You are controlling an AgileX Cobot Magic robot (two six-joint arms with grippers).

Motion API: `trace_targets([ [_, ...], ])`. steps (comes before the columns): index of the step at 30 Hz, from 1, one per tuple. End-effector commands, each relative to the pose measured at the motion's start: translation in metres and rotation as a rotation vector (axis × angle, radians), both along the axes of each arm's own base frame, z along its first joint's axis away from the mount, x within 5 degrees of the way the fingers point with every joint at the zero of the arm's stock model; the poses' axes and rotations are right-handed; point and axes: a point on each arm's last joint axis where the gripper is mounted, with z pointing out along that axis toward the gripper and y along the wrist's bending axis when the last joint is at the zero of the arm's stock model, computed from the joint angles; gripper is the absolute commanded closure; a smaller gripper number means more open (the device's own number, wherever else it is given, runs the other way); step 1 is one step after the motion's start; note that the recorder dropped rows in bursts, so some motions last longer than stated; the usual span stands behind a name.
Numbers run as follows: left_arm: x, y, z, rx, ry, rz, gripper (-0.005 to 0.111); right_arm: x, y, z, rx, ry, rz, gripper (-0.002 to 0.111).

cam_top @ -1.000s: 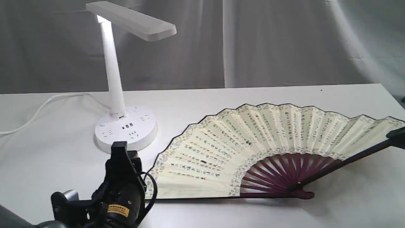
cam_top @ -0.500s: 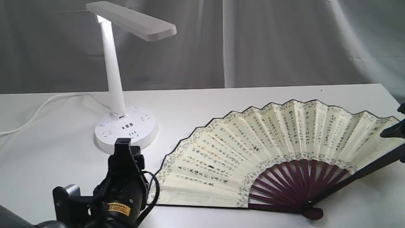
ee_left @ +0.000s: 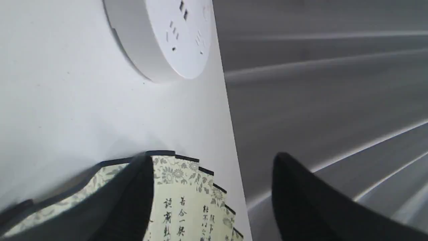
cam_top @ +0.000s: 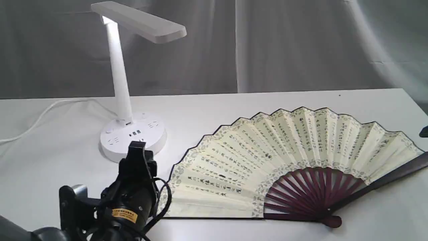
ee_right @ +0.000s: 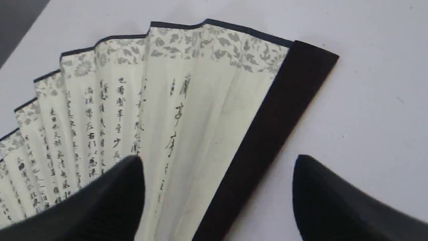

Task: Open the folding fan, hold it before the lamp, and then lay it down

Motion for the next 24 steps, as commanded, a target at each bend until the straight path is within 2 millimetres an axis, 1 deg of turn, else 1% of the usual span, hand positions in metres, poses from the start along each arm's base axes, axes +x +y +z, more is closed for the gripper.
trace_targets([
  [1,0.007,0.002,0.008,0.026,0.018,-0.101,0.054,-0.003,0.003,0.002,0.009,0.019,0.044,0.045],
  [6,0.015,0.008,0.018,0.07,0.085,-0.218,0.054,-0.006,0.009,0.002,0.044,0.043,0.105,0.045],
  [10,0.016,0.014,0.03,0.173,0.126,-0.288,0.054,-0.009,0.013,0.001,0.065,0.061,0.146,0.047],
  [14,0.013,0.017,0.046,0.293,0.117,-0.371,0.054,-0.01,0.017,0.002,0.096,0.07,0.174,0.051],
  [18,0.009,0.019,0.06,0.403,0.112,-0.427,0.054,-0.01,0.023,0.002,0.119,0.082,0.211,0.052],
  [21,0.004,0.021,0.064,0.409,0.162,-0.448,0.054,-0.008,0.036,0.002,0.095,0.097,0.276,0.052],
  [24,0.003,0.025,0.065,0.451,0.209,-0.508,0.056,-0.005,0.055,0.007,0.039,0.102,0.358,0.052],
])
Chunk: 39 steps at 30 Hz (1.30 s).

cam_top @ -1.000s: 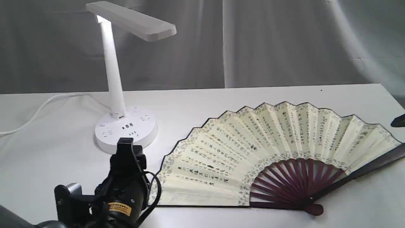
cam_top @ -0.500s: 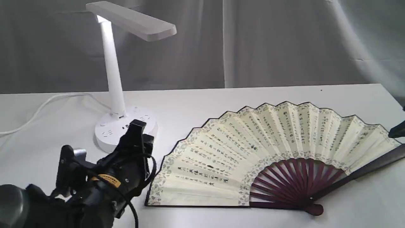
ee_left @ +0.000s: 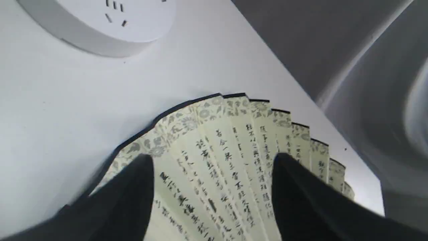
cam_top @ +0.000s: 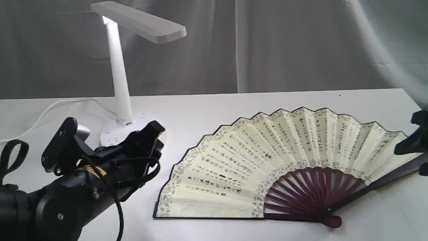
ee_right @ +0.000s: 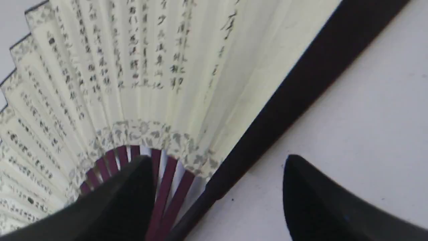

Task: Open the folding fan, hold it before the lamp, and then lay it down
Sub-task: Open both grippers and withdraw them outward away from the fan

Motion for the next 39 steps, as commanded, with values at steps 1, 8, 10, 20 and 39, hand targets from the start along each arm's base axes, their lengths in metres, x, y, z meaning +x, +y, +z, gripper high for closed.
trace_targets([
  [1,-0.002,0.009,0.003,0.061,0.059,-0.06,0.058,0.001,0.019,0.01,-0.047,-0.017,0.094,0.052],
  [8,-0.003,0.041,0.013,0.239,0.173,-0.298,0.09,0.002,0.055,0.028,-0.154,-0.054,0.222,0.055],
  [10,-0.003,0.051,0.014,0.285,0.211,-0.356,0.094,0.001,0.063,0.029,-0.175,-0.044,0.25,0.057],
  [20,0.011,0.11,0.032,0.415,0.468,-0.51,0.096,-0.008,0.071,0.03,-0.29,0.05,0.336,0.082],
  [39,0.03,0.138,0.064,0.707,0.5,-0.541,0.107,-0.044,0.069,0.099,-0.712,0.002,0.353,0.091],
])
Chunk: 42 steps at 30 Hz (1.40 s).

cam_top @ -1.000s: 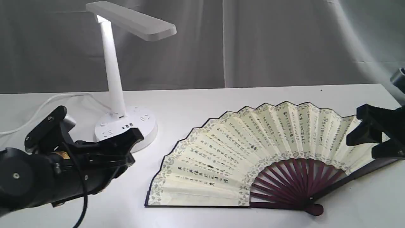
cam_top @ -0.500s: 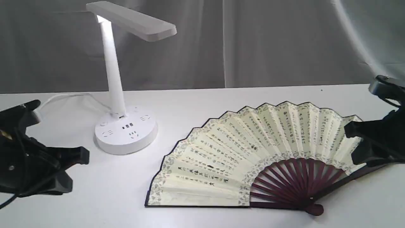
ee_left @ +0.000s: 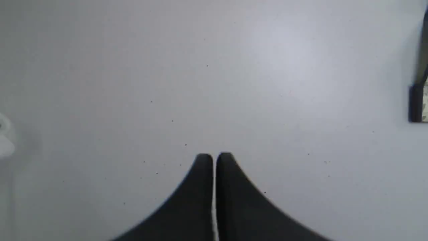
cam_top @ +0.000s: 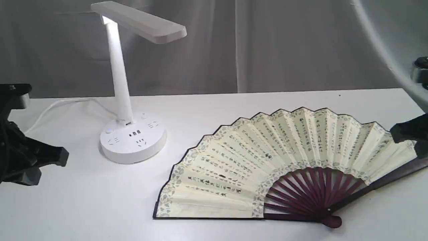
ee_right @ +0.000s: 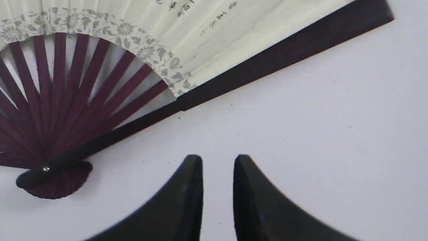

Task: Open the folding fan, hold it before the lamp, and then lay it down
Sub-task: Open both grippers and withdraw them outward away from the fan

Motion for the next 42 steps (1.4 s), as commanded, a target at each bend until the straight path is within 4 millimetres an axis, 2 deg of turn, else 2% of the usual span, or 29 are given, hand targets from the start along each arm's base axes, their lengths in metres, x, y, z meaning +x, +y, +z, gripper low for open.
trace_targets([
  [1,0.0,0.001,0.003,0.003,-0.013,0.008,0.107,-0.01,0.002,0.017,-0.084,-0.027,0.032,0.091],
  [6,0.002,0.001,0.003,0.014,-0.026,-0.005,0.107,-0.02,0.005,0.033,-0.056,-0.084,0.019,0.091],
  [16,0.0,0.002,0.003,0.026,-0.014,-0.01,0.107,-0.024,0.007,0.033,0.001,-0.05,-0.057,0.091],
  [18,0.0,0.002,0.002,0.027,-0.007,-0.01,0.107,-0.025,0.007,0.032,0.002,-0.039,-0.058,0.096],
  [20,-0.001,0.002,0.002,0.027,-0.001,-0.01,0.107,-0.025,0.007,0.032,0.005,-0.036,-0.061,0.107],
  [29,0.0,0.004,0.002,0.05,-0.006,-0.036,0.107,-0.025,0.011,0.032,0.063,-0.034,-0.077,0.108],
  [32,-0.001,0.005,0.002,0.037,0.01,-0.069,0.107,-0.024,0.011,0.027,0.062,-0.003,-0.074,0.108],
  [37,-0.003,0.018,0.001,-0.017,0.046,0.018,0.107,-0.025,0.011,0.009,0.057,0.04,-0.064,0.108],
  [42,-0.006,0.022,0.003,0.029,0.051,-0.011,0.107,-0.028,0.009,-0.002,0.021,0.039,-0.046,0.108],
])
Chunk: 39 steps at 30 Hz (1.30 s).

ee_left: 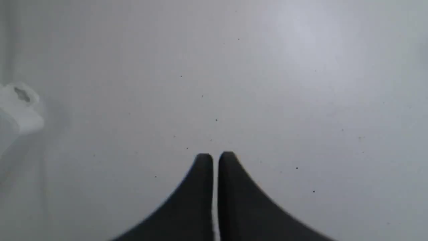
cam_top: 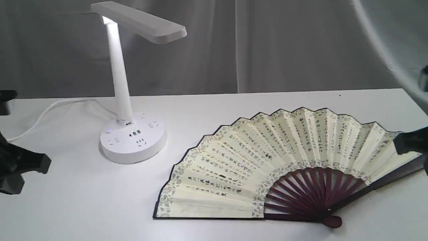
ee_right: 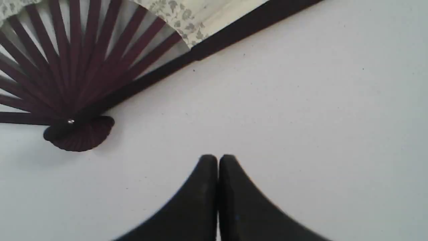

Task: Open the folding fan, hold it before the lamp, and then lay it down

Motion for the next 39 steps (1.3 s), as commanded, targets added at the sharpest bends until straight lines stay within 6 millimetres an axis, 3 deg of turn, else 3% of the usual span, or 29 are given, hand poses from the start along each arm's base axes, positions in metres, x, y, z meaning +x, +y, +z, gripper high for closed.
trace_targets([
  [1,-0.002,0.001,0.006,0.01,-0.013,-0.004,0.107,0.0,-0.001,-0.003,-0.026,-0.019,0.022,0.108],
  [11,-0.012,0.002,0.029,0.007,-0.1,-0.004,0.107,-0.011,-0.002,0.019,-0.06,-0.103,0.034,0.108],
  [20,-0.041,0.003,0.077,0.0,-0.287,-0.003,0.107,-0.044,-0.001,0.064,-0.089,-0.281,0.032,0.108],
  [26,-0.077,0.004,0.116,-0.007,-0.458,-0.002,0.107,-0.083,0.001,0.101,-0.106,-0.464,0.026,0.108],
  [31,-0.119,0.006,0.149,-0.014,-0.636,-0.001,0.107,-0.125,0.003,0.129,-0.13,-0.631,0.021,0.108],
  [39,-0.19,0.009,0.183,-0.024,-0.894,0.001,0.107,-0.197,0.006,0.153,-0.147,-0.84,0.007,0.108],
])
